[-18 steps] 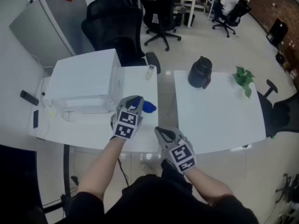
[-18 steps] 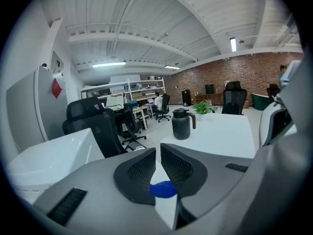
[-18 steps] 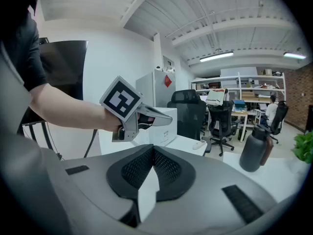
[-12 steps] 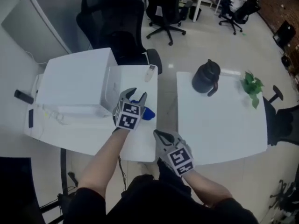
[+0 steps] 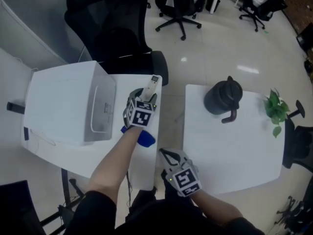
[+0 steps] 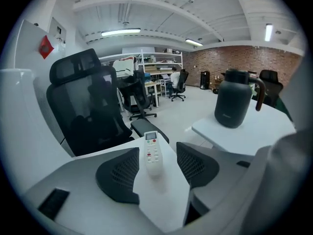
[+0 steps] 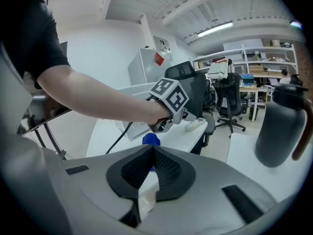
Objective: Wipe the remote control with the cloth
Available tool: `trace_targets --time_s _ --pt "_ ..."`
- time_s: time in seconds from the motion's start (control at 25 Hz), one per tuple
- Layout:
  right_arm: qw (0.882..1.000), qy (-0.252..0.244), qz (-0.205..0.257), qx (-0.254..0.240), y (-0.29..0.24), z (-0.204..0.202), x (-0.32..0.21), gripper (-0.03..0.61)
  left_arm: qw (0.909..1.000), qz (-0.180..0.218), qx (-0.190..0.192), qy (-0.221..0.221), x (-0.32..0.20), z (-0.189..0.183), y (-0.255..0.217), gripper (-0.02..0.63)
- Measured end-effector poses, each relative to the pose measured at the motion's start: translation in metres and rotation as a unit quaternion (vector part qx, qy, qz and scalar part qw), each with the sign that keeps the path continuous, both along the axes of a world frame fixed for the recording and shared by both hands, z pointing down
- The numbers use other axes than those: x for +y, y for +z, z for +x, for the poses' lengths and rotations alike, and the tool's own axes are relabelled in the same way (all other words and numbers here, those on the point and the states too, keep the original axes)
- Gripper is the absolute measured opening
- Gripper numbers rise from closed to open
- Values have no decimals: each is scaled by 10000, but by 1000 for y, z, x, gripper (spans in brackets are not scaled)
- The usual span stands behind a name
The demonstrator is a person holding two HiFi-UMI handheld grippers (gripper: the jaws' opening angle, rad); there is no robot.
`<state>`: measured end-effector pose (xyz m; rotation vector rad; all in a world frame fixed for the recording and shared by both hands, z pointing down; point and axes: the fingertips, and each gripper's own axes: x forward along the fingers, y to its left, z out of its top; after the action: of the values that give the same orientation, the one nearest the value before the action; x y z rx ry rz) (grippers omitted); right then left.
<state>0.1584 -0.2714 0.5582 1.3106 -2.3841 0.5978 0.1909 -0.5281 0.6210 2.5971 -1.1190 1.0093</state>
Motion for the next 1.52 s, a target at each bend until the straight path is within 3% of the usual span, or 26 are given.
trace_targets --time_s 0.4,0.68,0.76,1.04,1.32,1.52 --pt "9992 275 -198 -205 17 27 -32 8 9970 -607 -456 -142 -41 21 64 244" --pt "9990 341 -109 -280 21 38 -45 8 9953 -823 -462 -204 -41 24 77 241" --pt "9985 447 -73 -294 17 43 -52 8 9956 -798 -458 -197 -42 25 76 206" --pt "9957 882 238 -147 11 75 -118 8 9957 -750 -505 -188 -37 20 73 202" --pt "9961 815 333 116 15 90 -191 8 9976 -529 -401 -200 -28 9 57 202" --pt "9965 756 350 37 13 84 -189 8 9989 -388 -48 -247 -3 1 27 202"
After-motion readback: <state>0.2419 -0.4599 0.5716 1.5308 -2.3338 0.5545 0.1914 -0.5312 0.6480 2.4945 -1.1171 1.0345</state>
